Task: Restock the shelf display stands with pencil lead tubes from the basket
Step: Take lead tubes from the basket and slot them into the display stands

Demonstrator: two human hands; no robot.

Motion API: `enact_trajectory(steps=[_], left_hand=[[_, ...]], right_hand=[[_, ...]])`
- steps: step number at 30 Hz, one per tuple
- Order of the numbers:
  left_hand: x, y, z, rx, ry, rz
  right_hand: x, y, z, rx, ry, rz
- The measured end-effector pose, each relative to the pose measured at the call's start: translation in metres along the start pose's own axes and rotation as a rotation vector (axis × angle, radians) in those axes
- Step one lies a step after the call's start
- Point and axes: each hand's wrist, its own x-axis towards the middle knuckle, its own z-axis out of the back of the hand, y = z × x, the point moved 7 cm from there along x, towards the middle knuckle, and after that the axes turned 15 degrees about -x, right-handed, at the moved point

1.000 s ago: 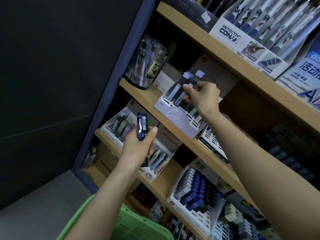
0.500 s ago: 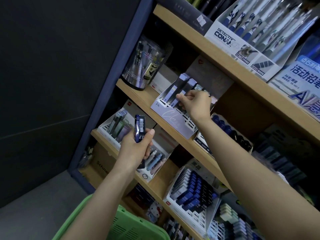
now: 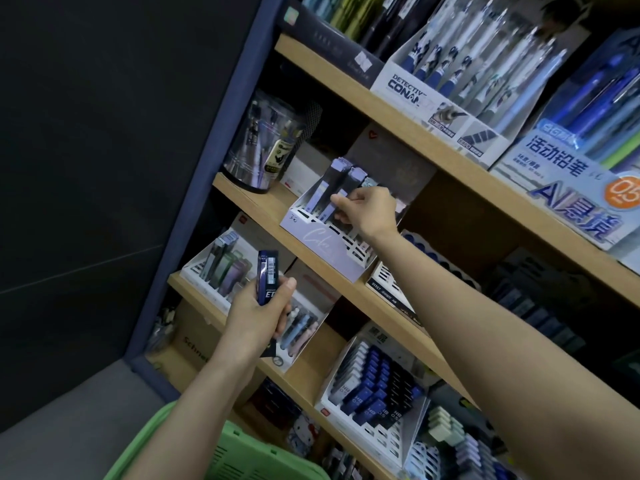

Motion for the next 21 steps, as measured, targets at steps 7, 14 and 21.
enact_trajectory(steps=[7,14,21], left_hand=[[0.002,0.000,0.001,0.018,-0.003,-0.017],[0.006,0.004,0.002,0.040,-0.001,-0.007],[0.002,0.006,-0.004,0.108,0.068,0.004]], right_hand=[[0.007,0.005,-0.003,-0.109,-0.013,0.032],[0.008,-0.003,-0.009,-0.053,0.004,-0.009],[-0.014,-0.010,-0.010,0.010,-0.051,0.006]])
